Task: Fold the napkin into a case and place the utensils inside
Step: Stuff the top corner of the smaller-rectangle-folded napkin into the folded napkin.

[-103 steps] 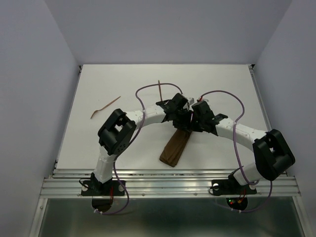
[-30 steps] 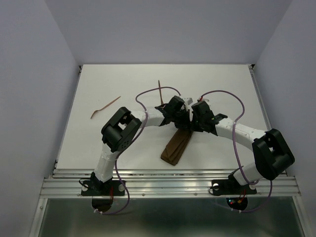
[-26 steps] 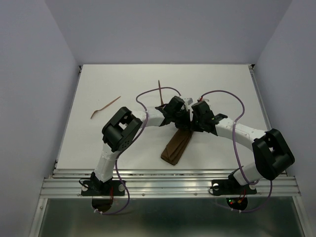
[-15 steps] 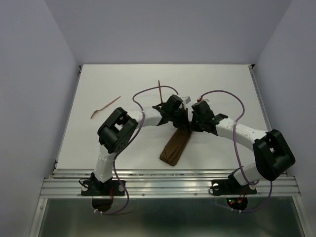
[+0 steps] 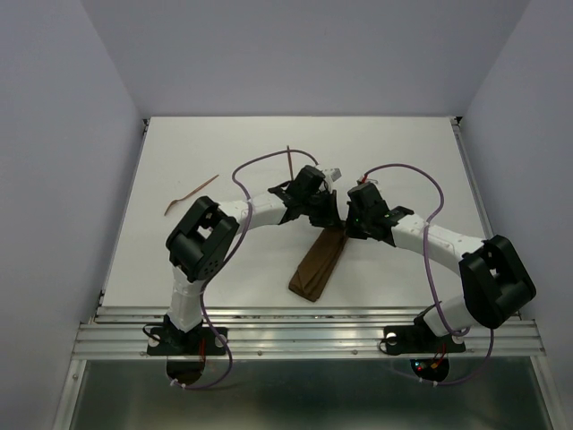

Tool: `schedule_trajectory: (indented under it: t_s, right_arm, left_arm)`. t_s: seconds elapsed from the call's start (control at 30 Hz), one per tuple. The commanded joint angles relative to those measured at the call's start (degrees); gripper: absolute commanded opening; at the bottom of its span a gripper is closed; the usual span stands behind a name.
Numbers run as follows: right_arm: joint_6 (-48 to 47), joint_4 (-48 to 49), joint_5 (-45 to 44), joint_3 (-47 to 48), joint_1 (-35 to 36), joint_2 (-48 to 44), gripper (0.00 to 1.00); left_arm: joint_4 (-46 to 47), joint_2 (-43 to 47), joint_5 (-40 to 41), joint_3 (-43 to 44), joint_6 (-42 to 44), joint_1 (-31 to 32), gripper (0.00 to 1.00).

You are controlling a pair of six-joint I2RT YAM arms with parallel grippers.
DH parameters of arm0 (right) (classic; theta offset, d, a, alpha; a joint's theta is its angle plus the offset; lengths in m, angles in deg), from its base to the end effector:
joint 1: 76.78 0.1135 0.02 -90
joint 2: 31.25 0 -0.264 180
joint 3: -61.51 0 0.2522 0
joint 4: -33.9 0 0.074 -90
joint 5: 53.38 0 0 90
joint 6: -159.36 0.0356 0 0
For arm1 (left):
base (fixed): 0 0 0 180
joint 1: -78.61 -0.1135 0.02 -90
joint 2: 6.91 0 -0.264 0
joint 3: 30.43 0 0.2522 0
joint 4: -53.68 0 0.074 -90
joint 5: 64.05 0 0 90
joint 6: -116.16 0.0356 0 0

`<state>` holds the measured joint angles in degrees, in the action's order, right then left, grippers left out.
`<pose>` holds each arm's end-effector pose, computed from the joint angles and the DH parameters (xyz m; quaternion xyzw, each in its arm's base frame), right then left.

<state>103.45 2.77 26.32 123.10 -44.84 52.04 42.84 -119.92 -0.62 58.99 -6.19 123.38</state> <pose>0.2489 0.1477 0.1956 0.0463 0.9433 0.1016 0.3125 0.3023 -0.3223 0.1957 0.1996 0.8444 -0.4418 0.2280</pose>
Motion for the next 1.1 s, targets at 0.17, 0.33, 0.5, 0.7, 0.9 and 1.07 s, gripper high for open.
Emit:
schedule_trajectory:
  t_s: [0.17, 0.33, 0.5, 0.7, 0.9, 1.07]
  right_arm:
    - [0.19, 1.81, -0.33, 2.35, 0.31, -0.85, 0.01]
    - [0.02, 1.55, 0.11, 2.79, 0.31, -0.76, 0.01]
    - [-0.16, 1.46, 0.20, 3.05, 0.31, -0.32, 0.01]
    - [-0.77, 1.28, 0.99, 3.06, 0.31, 0.56, 0.01]
    - [-0.34, 1.28, 0.64, 2.53, 0.31, 1.97, 0.01]
    - [-0.34, -0.30, -3.57, 1.83, 0.31, 2.85, 0.01]
  left_arm:
    - [-1.78, -2.30, -1.91, 0.28, 2.39, 0.23, 0.00]
    - [-1.78, -4.67, -2.08, 1.24, 2.65, 0.75, 0.00]
    - [-2.13, -8.10, -2.35, 4.58, 2.57, 2.07, 0.00]
    - [-0.20, -7.93, -3.14, 3.71, 1.16, 2.42, 0.00]
    - [3.32, -6.17, -4.72, 2.04, -0.86, 2.51, 0.00]
    - [7.19, -2.49, -5.34, -0.94, -1.48, 2.16, 0.00]
